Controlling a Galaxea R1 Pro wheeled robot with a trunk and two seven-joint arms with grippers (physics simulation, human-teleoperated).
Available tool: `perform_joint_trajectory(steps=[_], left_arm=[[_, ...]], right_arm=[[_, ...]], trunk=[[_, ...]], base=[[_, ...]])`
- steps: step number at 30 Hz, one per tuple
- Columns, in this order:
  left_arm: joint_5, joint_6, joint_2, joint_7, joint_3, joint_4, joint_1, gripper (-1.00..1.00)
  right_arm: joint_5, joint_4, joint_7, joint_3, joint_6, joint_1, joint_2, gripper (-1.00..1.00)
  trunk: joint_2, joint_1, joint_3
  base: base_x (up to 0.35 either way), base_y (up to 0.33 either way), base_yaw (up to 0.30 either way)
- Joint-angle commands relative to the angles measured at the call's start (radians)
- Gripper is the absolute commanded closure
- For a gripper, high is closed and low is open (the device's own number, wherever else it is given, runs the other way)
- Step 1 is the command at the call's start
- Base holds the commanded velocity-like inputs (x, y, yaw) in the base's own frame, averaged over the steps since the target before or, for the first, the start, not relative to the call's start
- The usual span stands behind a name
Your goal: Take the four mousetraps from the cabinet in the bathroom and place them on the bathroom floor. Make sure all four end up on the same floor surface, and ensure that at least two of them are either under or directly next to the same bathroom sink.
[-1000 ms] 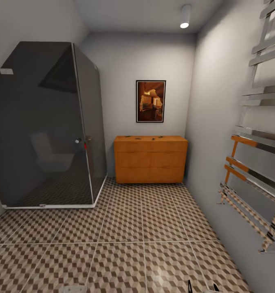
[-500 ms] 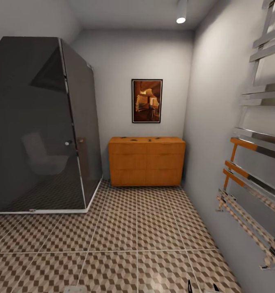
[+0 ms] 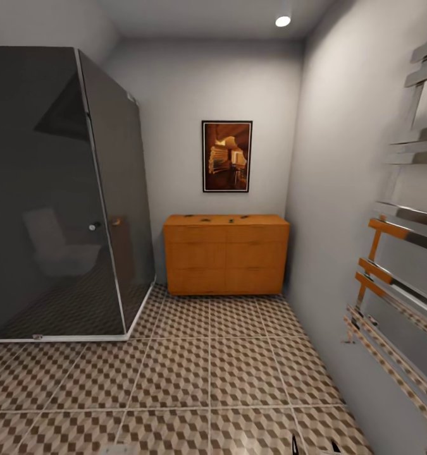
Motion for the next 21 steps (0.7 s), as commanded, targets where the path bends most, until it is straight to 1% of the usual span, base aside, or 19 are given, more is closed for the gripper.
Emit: perform_joint_trajectory(steps=[1,21], left_arm=[[0.001,-0.003,0.001,0.005,-0.003,0.001,0.000,-1.00],[0.001,-0.004,0.001,0.004,-0.003,0.005,-0.001,-1.00]], right_arm=[[0.005,0.001,-0.010,0.005,0.000,-0.001,0.000,-1.00],[0.005,0.002,-0.010,0.005,0.000,-0.001,0.001,-1.00]], trunk=[[-0.001,0.001,-0.001],[-0.001,0.001,-0.001]], base=[[0.298,-0.002,0.000],[0.303,0.000,0.000]])
